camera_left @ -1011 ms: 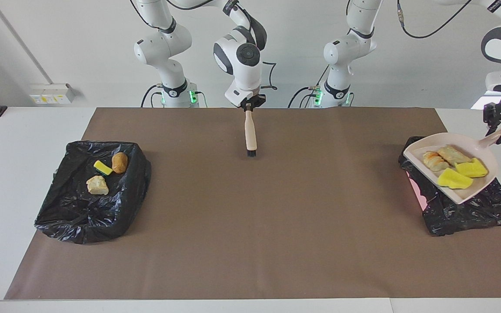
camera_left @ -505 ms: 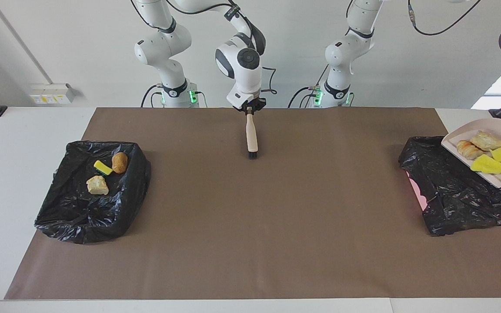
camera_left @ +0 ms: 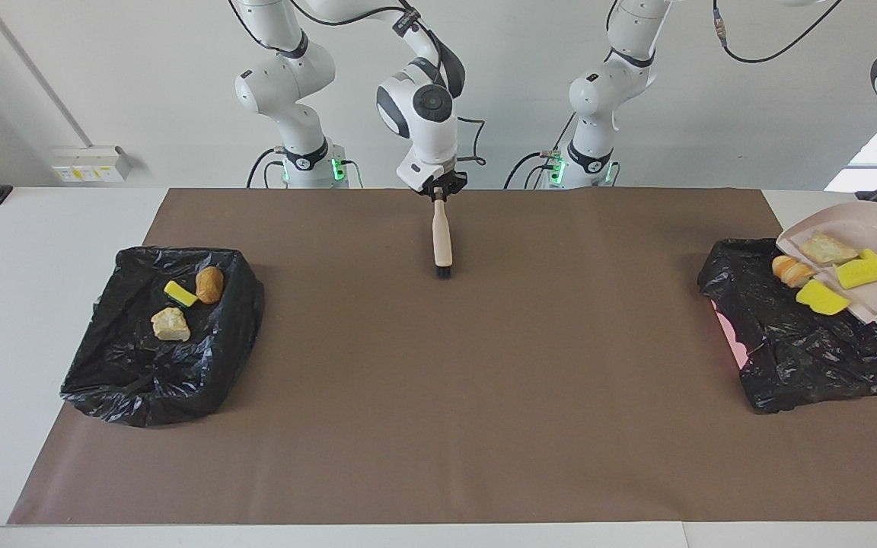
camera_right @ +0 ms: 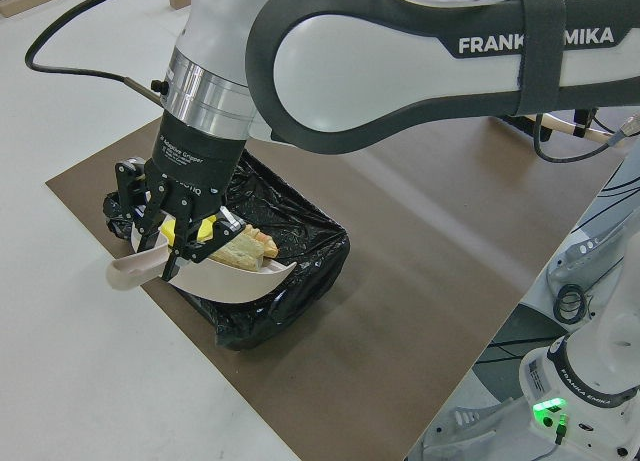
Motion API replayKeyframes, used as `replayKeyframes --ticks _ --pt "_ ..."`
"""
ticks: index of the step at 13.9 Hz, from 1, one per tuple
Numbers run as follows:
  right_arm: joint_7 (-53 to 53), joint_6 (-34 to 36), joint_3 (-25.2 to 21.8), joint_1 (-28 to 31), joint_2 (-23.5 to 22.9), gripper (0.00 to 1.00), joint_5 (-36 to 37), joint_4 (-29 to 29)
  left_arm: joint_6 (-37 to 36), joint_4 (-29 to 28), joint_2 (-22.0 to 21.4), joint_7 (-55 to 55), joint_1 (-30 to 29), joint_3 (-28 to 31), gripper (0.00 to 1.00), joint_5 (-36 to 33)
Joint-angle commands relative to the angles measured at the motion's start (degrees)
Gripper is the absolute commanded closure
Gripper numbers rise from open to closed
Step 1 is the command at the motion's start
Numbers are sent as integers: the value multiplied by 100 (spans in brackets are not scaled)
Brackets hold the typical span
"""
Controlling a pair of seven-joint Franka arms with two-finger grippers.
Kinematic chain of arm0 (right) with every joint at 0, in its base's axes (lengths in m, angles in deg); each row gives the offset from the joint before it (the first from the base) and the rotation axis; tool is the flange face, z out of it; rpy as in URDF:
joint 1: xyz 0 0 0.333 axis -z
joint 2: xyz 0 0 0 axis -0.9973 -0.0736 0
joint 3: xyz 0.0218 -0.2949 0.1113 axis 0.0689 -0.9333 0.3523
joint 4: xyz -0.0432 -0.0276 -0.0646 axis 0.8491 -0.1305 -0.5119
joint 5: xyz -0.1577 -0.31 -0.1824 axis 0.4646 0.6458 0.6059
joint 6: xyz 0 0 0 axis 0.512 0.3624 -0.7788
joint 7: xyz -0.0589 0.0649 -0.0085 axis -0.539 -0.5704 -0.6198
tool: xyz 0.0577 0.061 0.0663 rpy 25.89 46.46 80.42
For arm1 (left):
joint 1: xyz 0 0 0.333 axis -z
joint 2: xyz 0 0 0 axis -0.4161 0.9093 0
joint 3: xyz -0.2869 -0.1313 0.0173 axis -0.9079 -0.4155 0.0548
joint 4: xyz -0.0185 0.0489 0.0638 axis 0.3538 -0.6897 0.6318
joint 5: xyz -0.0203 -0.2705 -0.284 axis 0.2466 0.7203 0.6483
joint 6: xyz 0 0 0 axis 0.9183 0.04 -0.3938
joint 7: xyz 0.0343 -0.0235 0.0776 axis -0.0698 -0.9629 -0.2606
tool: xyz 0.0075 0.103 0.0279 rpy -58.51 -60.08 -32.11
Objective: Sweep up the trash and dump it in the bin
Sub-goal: 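Tilt the dustpan with the left gripper to dump pieces into the bag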
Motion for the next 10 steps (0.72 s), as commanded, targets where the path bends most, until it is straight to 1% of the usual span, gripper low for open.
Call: replayKeyframes --ticks 1,2,4,6,7,9,10 --pt "-36 -131 18 14 -35 30 -146 13 -29 192 63 86 104 57 100 -601" --pt "17 -148 10 22 -105 0 -137 -57 -12 280 81 95 121 49 100 -803" --pt "61 -148 -17 136 -333 0 -23 -443 146 430 63 112 121 31 100 -736" --pt "97 -148 -17 539 -431 0 151 -830 138 422 -15 269 156 5 100 -517" --pt "97 -148 -17 723 -431 0 344 -1006 16 404 -68 462 287 5 100 -272" --pt "96 -157 -17 1119 -457 0 696 -1340 -580 351 -261 744 577 5 100 290" --pt "114 -139 -17 1312 -475 0 881 -1533 -966 316 -332 1093 744 5 100 676"
